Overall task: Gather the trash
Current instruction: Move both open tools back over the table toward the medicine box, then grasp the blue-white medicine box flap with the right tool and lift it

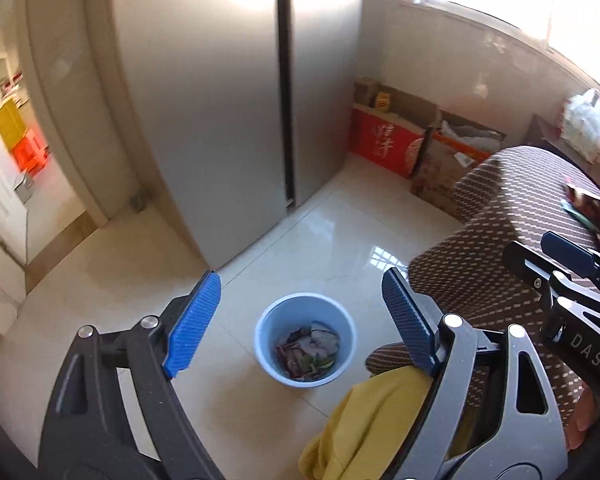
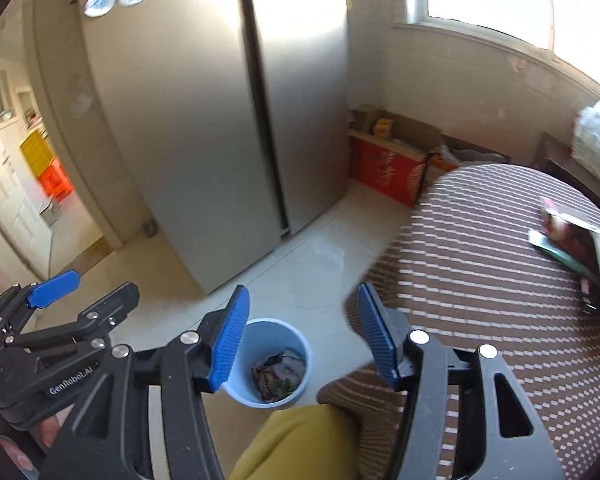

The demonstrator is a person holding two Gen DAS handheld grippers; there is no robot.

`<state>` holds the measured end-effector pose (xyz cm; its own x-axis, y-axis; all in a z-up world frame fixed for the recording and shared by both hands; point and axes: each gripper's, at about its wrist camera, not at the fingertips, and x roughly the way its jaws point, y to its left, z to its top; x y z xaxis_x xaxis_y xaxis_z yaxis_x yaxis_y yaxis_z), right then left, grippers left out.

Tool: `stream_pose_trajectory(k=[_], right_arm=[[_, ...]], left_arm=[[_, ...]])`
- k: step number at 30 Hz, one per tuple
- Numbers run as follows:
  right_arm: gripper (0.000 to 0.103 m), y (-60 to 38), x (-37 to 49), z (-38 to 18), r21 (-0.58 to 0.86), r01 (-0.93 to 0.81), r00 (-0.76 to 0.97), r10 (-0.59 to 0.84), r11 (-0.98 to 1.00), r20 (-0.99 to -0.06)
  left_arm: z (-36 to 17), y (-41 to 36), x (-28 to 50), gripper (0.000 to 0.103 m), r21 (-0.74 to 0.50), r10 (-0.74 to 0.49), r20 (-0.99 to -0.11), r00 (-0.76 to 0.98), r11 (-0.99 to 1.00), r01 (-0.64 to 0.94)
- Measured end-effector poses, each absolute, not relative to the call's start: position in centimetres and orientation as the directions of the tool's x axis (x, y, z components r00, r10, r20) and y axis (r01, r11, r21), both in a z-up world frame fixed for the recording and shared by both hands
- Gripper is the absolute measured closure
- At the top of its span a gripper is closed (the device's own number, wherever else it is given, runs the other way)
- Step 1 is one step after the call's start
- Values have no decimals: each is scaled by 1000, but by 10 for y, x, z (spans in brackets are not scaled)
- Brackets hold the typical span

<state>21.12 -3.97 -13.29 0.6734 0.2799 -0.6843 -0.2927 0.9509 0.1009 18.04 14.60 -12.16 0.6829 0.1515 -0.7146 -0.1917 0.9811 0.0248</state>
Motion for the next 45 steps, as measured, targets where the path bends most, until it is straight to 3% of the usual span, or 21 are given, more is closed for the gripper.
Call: stream_pose_trajectory(k=[9, 20, 33, 45], right_arm=[[47, -139, 199, -118, 44, -61, 763, 75, 997, -642], [47, -233, 201, -127, 7, 155, 745, -112, 988, -657], [47, -249, 264, -142, -186, 281, 677, -332, 942, -657], [47, -236, 323, -181, -500, 319, 564, -585, 805, -583]], left_arm=[[-106, 62, 195, 21, 1, 15, -695, 719, 1000, -20], [-112, -28, 213, 21, -24, -127, -712, 691, 987, 156], [-127, -67, 276, 21, -75, -201, -732, 651, 974, 216], [-148, -59, 316, 21, -95, -206, -756, 621, 974, 208]])
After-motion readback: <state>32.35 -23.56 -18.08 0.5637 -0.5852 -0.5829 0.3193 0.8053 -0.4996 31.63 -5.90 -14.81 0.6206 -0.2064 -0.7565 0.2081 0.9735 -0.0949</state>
